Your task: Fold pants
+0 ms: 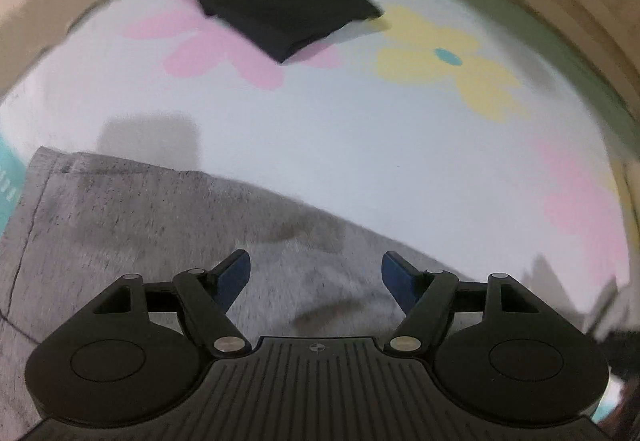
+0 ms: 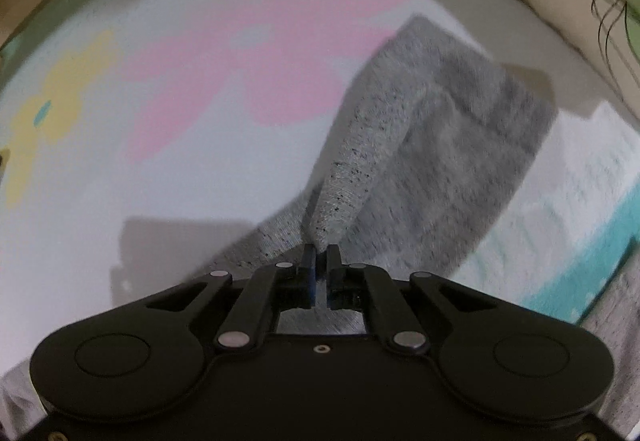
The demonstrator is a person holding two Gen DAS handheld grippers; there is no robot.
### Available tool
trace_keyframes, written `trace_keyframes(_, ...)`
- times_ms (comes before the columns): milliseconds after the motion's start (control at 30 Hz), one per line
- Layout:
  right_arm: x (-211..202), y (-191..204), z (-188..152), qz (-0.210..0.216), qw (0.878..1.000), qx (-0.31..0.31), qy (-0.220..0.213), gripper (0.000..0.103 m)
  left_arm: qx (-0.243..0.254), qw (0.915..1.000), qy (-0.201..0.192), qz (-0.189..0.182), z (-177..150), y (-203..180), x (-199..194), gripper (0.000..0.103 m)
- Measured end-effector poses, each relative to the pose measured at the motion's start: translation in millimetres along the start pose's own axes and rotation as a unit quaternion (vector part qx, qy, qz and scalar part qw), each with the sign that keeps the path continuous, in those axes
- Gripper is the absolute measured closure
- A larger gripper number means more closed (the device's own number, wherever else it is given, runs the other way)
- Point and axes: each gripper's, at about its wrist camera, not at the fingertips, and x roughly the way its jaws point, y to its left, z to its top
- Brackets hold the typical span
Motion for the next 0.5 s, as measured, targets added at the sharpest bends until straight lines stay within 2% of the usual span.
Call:
trace_keyframes(100, 0, 2, -5, 0.006, 1.000, -0.005, -0.010, 0.096, 0.010, 0.9992, 0.039, -0.007, 13, -6, 22, 0.032)
trace_keyframes(167, 2, -3, -1, 0.008, 1.000, -0.002, -0.009, 0.096, 0.004, 0.9979, 0.064, 0.012, 17, -9, 39, 0.032)
trace_keyframes(400, -9, -25, -2, 0.036, 0.999, 0.014, 0.004, 0.096, -0.045, 0.9950, 0.084, 0.029, 17, -13, 74, 0.032)
trace_keyframes(500, -13, -21, -4, 0.037, 0.999, 0.011, 0.005, 0.096, -0.061, 0.9934, 0.090, 0.036, 18, -13, 88, 0.031)
